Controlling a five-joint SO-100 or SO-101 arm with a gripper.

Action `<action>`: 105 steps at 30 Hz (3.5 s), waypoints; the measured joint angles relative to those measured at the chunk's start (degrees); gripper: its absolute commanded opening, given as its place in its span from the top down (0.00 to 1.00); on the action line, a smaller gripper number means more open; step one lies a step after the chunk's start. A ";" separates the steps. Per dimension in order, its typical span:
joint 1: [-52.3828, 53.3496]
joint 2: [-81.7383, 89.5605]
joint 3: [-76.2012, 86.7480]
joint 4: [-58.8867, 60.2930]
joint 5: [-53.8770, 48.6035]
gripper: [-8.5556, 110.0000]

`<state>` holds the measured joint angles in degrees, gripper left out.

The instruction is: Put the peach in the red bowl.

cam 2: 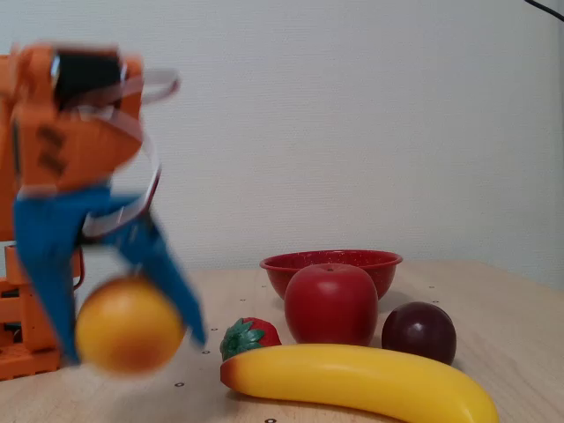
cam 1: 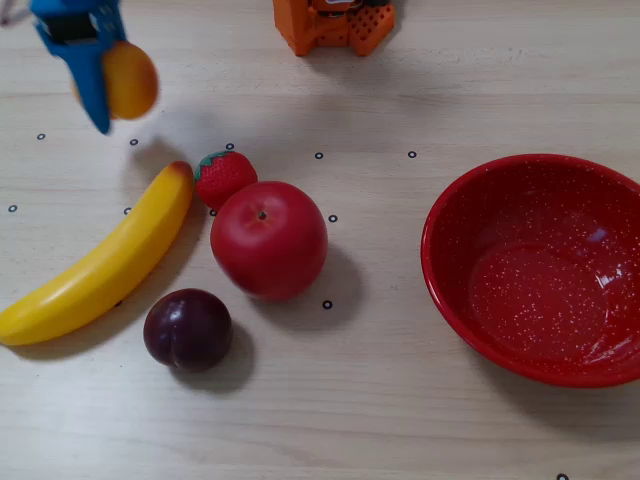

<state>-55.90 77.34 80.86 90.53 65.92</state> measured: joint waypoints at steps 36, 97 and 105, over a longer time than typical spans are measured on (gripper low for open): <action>81.30 -20.48 -49.92 11.34 -52.82 0.93; 51.33 72.16 40.08 -3.60 -56.07 0.93; 50.27 90.88 64.86 -10.63 -58.80 0.93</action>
<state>-5.62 168.22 145.72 79.89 7.12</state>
